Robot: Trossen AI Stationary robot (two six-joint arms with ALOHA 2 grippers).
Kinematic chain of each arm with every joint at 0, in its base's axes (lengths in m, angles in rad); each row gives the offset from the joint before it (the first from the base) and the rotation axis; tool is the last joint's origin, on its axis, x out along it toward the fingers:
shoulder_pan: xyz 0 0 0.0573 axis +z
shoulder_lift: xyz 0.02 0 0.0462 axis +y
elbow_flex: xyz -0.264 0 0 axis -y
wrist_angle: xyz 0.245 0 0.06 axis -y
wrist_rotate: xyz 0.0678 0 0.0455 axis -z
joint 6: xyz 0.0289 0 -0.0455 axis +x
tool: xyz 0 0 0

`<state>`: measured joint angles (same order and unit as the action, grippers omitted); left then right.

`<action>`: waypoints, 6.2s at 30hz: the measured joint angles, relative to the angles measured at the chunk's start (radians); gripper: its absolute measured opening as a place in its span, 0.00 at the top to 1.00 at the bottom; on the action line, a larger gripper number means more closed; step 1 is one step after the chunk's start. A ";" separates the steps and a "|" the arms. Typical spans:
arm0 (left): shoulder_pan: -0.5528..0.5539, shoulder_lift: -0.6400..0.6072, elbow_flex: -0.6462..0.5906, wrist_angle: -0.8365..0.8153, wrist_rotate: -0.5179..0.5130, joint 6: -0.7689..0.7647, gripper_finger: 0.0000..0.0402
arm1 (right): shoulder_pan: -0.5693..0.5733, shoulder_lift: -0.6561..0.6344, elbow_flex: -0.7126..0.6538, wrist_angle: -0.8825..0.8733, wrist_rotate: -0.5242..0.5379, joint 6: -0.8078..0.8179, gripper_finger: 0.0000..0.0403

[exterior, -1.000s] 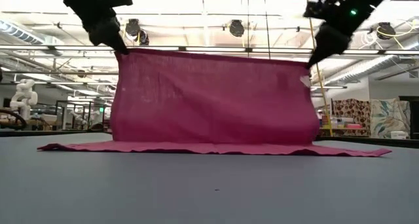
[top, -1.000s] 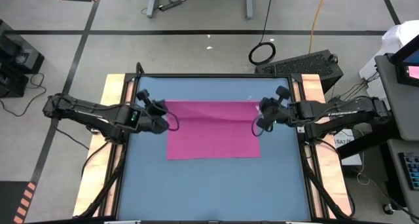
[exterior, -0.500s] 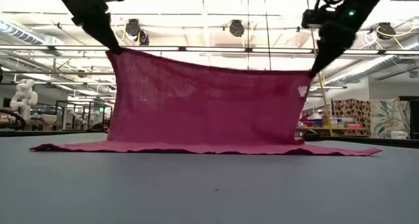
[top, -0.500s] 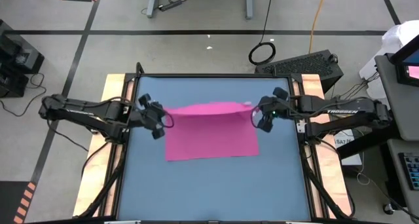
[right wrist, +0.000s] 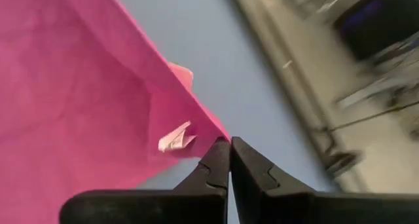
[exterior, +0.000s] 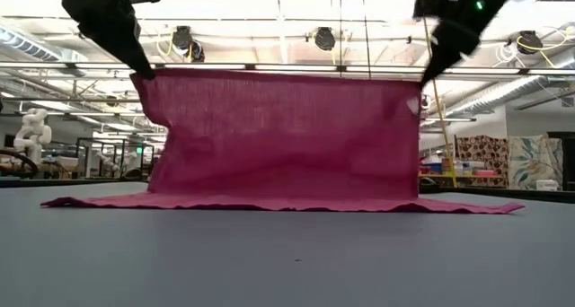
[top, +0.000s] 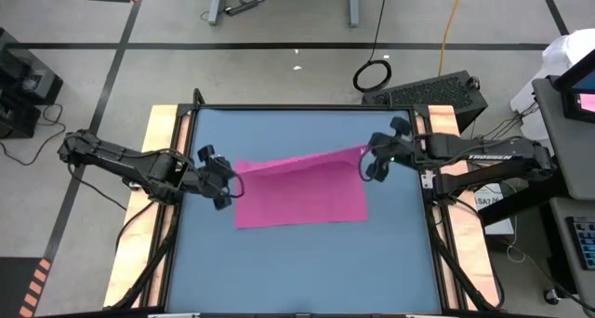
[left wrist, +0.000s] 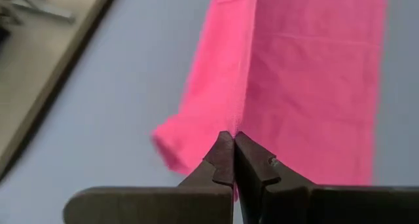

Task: Roll towel
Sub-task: Fold the light red towel

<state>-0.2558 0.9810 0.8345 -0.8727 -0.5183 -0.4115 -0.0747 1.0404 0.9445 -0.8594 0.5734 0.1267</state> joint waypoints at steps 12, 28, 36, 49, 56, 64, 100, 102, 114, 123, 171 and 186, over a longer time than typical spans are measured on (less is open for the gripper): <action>-0.019 -0.003 0.000 -0.004 -0.035 -0.029 1.00 | -0.035 -0.001 0.117 -0.119 -0.129 0.019 1.00; -0.029 -0.003 0.000 0.014 0.025 -0.020 1.00 | -0.026 -0.001 -0.069 -0.155 -0.397 0.167 1.00; -0.029 0.006 -0.003 0.018 0.138 -0.055 1.00 | 0.042 -0.001 -0.077 -0.155 -0.399 0.236 1.00; -0.062 0.025 -0.100 0.090 0.181 -0.105 1.00 | 0.173 -0.001 -0.150 -0.090 -0.417 0.361 1.00; -0.080 0.025 -0.159 0.183 0.202 -0.137 1.00 | 0.209 -0.001 -0.257 0.034 -0.471 0.402 1.00; -0.115 0.031 -0.208 0.219 0.204 -0.203 1.00 | 0.215 0.000 -0.339 0.142 -0.552 0.440 1.00; -0.239 0.199 -0.208 0.467 0.147 -0.227 0.57 | 0.405 0.008 -0.374 0.460 -0.439 0.451 0.62; -0.250 0.225 -0.208 0.513 0.102 -0.184 0.57 | 0.423 0.026 -0.386 0.562 -0.364 0.409 0.63; -0.247 0.547 -0.208 0.737 -0.011 -0.130 0.57 | 0.434 0.347 -0.623 1.451 -0.223 0.156 0.85; -0.249 0.646 -0.205 0.758 -0.023 -0.209 0.57 | 0.416 0.636 -0.679 1.597 -0.134 0.200 0.97; 0.211 0.278 -0.592 1.025 0.316 0.184 0.57 | 0.330 0.662 -0.679 1.628 -0.181 0.406 1.00; 0.206 0.187 -0.466 0.964 0.298 0.181 0.57 | 0.350 0.204 -0.618 0.963 -0.081 0.379 1.00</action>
<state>-0.0498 1.1680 0.3687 0.0913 -0.2207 -0.2304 0.2754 1.2440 0.3261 0.1033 0.4924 0.5061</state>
